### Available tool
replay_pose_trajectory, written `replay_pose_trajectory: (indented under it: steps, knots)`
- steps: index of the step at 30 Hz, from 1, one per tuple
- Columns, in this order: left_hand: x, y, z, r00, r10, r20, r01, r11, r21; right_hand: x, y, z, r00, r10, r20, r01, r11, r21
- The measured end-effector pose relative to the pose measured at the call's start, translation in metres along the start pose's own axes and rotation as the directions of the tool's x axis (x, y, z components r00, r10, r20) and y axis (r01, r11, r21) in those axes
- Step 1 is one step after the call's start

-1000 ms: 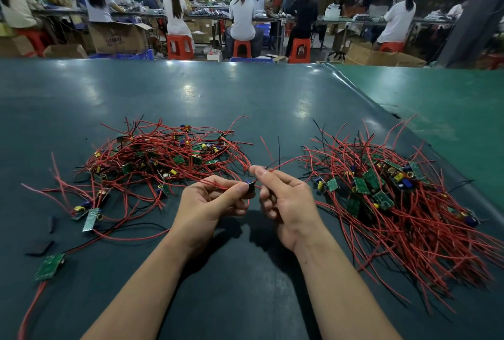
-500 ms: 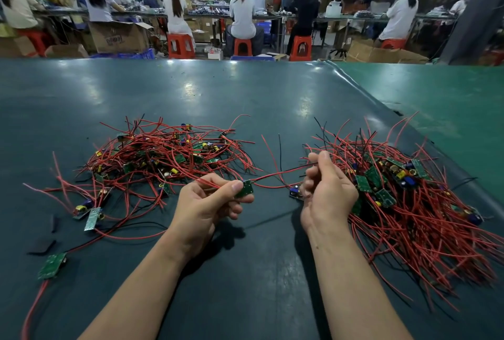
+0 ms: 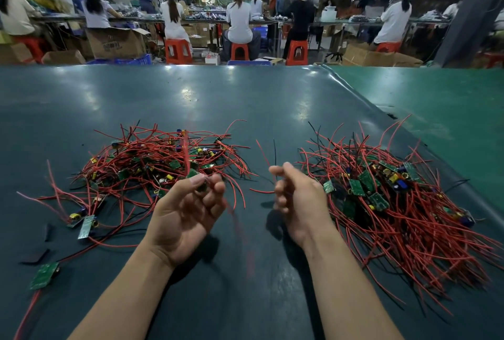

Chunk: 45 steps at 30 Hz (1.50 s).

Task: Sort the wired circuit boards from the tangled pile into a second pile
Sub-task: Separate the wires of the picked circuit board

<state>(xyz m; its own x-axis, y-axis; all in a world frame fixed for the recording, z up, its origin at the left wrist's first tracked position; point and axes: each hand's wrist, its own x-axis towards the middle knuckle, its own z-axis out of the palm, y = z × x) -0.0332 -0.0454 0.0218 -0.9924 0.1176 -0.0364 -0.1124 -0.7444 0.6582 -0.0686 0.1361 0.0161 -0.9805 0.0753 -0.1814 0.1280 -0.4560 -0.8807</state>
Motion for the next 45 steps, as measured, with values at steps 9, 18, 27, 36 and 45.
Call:
replay_pose_trajectory:
  steps: [9, 18, 27, 36, 45]
  knots:
    - [-0.001, -0.016, 0.008, 0.983, -0.186, 0.005, 0.168, 0.899, 0.405, -0.016, 0.010, 0.015, 0.930, 0.039, 0.365, 0.053, 0.970, -0.238]
    - [-0.003, -0.020, 0.007, 0.981, -0.181, 0.076, 0.123, 0.868, 0.481, -0.006, 0.001, 0.010, 0.983, -0.110, 0.150, 0.113, 0.994, -0.012]
    - [-0.008, -0.015, 0.006, 0.962, -0.206, 0.179, 0.108, 0.890, 0.444, 0.005, -0.009, -0.005, 0.979, -0.122, -0.165, 0.175, 0.917, 0.358]
    - [-0.003, -0.015, 0.012, 0.998, -0.048, -0.030, 0.057, 0.860, 0.506, -0.023, 0.011, 0.018, 0.906, 0.017, 0.422, 0.139, 0.932, -0.335]
    - [-0.002, -0.014, 0.012, 0.992, -0.029, -0.121, 0.091, 0.833, 0.545, -0.020, 0.002, 0.013, 0.948, -0.045, 0.315, 0.157, 0.927, -0.340]
